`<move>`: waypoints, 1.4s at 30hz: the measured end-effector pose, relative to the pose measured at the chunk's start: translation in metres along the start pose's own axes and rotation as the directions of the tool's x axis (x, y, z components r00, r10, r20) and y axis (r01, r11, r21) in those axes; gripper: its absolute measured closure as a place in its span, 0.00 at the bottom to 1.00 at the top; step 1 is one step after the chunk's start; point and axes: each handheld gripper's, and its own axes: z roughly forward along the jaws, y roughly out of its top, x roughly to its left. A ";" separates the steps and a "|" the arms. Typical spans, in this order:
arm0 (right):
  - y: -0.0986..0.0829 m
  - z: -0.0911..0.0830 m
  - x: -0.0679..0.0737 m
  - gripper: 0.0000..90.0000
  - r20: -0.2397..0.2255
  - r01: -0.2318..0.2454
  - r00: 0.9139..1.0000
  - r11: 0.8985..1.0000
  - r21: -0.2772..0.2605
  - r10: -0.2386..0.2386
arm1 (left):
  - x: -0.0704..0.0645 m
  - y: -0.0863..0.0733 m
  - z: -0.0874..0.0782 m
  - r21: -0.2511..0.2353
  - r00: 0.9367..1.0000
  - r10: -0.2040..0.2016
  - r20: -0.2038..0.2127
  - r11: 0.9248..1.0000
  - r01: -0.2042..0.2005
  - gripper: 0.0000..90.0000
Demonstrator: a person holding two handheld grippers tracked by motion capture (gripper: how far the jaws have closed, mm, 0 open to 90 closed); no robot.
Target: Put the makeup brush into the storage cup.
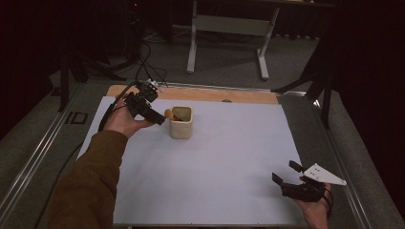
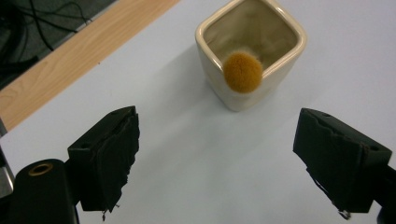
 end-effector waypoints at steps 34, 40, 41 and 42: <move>0.000 -0.001 0.001 0.15 0.001 -0.001 1.000 1.000 0.002 0.001 | 0.001 -0.096 -0.002 -0.200 0.995 -0.097 0.016 0.975 0.099 0.11; 0.000 -0.001 0.001 0.15 0.002 -0.002 1.000 1.000 0.003 0.002 | -0.004 -0.111 -0.004 -0.243 0.994 -0.110 -0.001 0.964 0.106 0.11; -0.001 -0.001 0.001 0.15 0.001 -0.004 1.000 1.000 0.004 0.004 | -0.005 -0.113 -0.004 -0.249 0.994 -0.107 -0.001 0.963 0.104 0.11; -0.001 -0.001 0.001 0.15 0.000 -0.003 1.000 1.000 0.004 0.003 | -0.007 -0.116 -0.003 -0.261 0.994 -0.109 -0.003 0.960 0.104 0.11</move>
